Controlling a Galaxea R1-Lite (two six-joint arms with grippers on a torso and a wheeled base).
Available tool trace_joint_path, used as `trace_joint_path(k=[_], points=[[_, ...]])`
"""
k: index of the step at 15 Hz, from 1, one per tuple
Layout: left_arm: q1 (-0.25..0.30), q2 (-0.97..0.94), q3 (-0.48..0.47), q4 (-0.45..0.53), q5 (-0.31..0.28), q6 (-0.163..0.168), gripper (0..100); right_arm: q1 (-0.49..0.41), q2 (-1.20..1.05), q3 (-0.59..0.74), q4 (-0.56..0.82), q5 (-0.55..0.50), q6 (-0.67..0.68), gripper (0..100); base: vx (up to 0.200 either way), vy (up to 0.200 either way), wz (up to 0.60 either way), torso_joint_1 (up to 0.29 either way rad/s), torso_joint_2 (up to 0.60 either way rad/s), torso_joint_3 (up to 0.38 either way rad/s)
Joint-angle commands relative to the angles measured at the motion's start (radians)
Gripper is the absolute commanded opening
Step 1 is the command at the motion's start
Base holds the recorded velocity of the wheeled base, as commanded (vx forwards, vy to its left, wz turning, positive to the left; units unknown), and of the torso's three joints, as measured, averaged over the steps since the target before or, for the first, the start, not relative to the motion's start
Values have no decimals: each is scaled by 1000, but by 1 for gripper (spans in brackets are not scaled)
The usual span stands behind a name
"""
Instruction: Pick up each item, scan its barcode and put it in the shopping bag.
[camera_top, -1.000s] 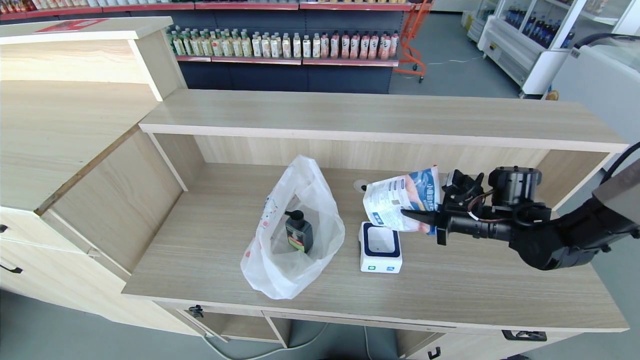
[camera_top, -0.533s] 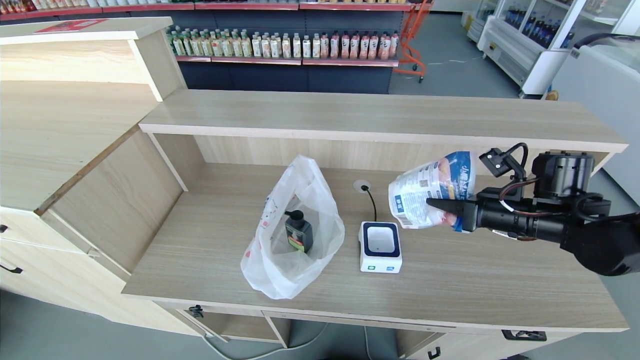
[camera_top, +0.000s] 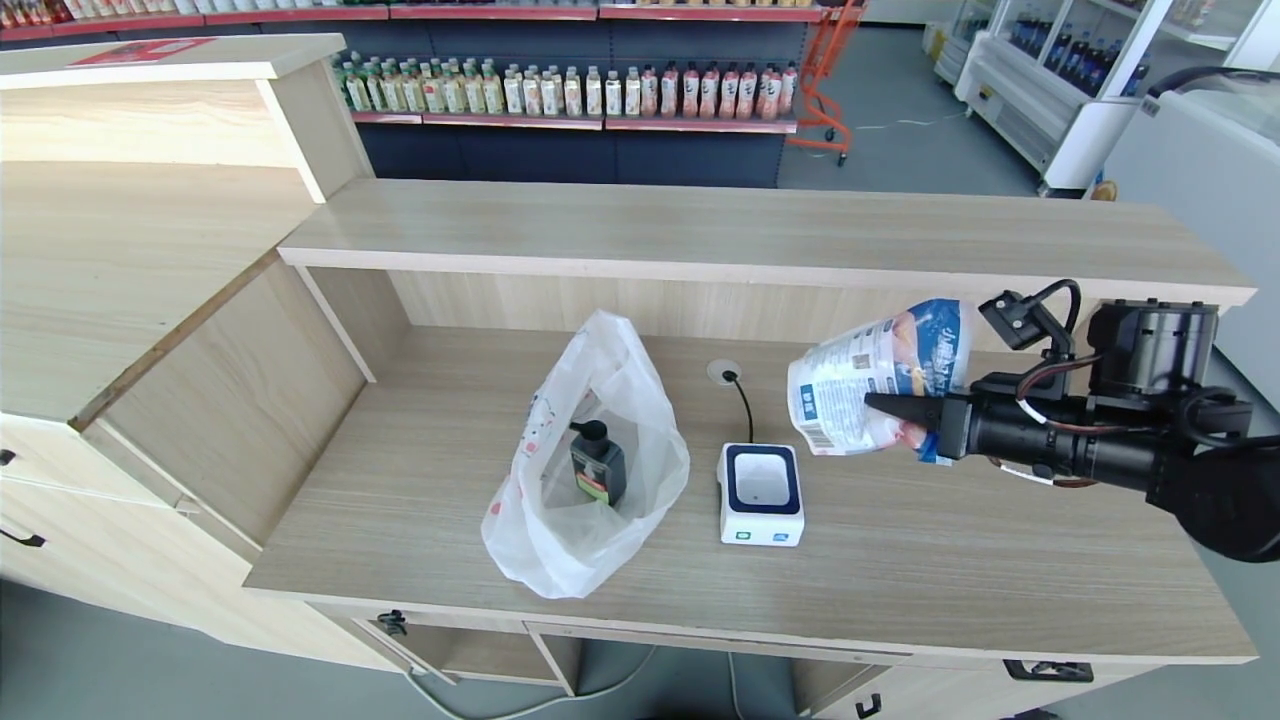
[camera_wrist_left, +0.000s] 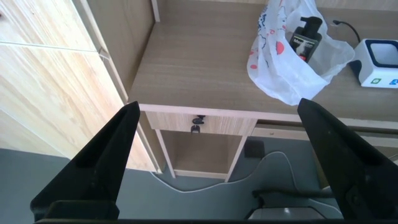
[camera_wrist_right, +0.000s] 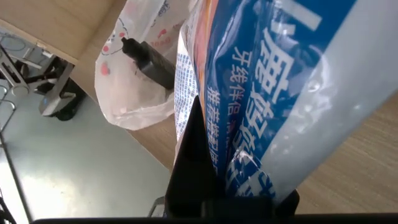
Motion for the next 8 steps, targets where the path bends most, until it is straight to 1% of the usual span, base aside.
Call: trace_joint_path(k=[1,3,8], points=[[0,0,0,0,0,2,100,5,-1,-6,0,0,14,0,0,200,0,2,7,2],[0,0,0,0,1,-3,100,23,13,-14,0,0,14,0,0,200,0,-17,0,12],[0,0,0,0,0,-2,100,66,107,-74,0,-3,14,0,0,0,0,0,0,0]])
